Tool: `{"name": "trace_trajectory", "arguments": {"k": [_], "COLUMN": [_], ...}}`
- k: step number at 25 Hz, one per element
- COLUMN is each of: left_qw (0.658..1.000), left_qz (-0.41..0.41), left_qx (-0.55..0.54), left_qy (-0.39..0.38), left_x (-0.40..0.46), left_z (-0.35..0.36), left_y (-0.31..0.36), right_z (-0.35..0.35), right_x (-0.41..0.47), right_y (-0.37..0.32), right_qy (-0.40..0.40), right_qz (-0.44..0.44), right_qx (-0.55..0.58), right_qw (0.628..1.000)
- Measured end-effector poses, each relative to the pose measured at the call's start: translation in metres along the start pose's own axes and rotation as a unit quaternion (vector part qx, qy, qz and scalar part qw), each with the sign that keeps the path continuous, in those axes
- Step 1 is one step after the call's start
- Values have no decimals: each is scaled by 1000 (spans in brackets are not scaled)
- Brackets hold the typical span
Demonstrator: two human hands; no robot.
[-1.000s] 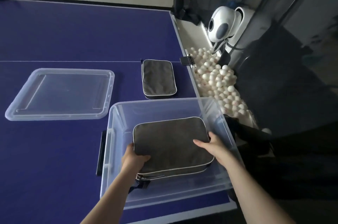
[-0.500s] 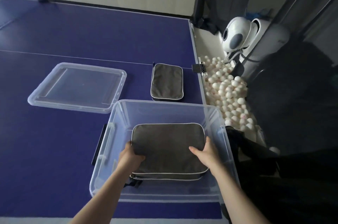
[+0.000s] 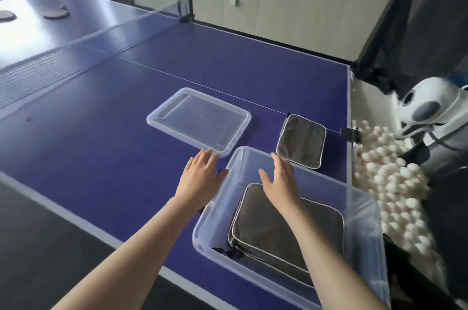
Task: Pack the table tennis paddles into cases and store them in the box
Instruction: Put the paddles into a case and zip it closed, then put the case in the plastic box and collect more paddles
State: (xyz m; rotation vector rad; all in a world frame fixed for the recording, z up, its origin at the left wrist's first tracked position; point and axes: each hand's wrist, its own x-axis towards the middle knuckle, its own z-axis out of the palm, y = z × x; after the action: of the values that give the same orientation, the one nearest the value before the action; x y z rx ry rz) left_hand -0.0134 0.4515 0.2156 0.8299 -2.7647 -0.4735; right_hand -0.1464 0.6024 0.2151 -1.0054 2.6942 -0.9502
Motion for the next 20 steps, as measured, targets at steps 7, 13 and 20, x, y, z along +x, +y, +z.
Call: {"name": "trace_trajectory", "arguments": {"k": [7,13,20], "left_qw": [966,902,848], "left_qz": [-252,-418,-524], "left_qx": [20,18,-29], "left_qy": [-53,-111,-78], "left_x": [-85,-228,-371], "left_z": [-55,-103,-150], "left_y": [-184,-346,-485], "right_z": [111,248,382], "right_x": [25,-38,-131], "right_y": [-144,-287,-427], "right_qy": [-152,-335,-416], "right_qz": [-166,-249,-315], "right_qx": [-87,-143,-194], "right_qw": [970,898,831]}}
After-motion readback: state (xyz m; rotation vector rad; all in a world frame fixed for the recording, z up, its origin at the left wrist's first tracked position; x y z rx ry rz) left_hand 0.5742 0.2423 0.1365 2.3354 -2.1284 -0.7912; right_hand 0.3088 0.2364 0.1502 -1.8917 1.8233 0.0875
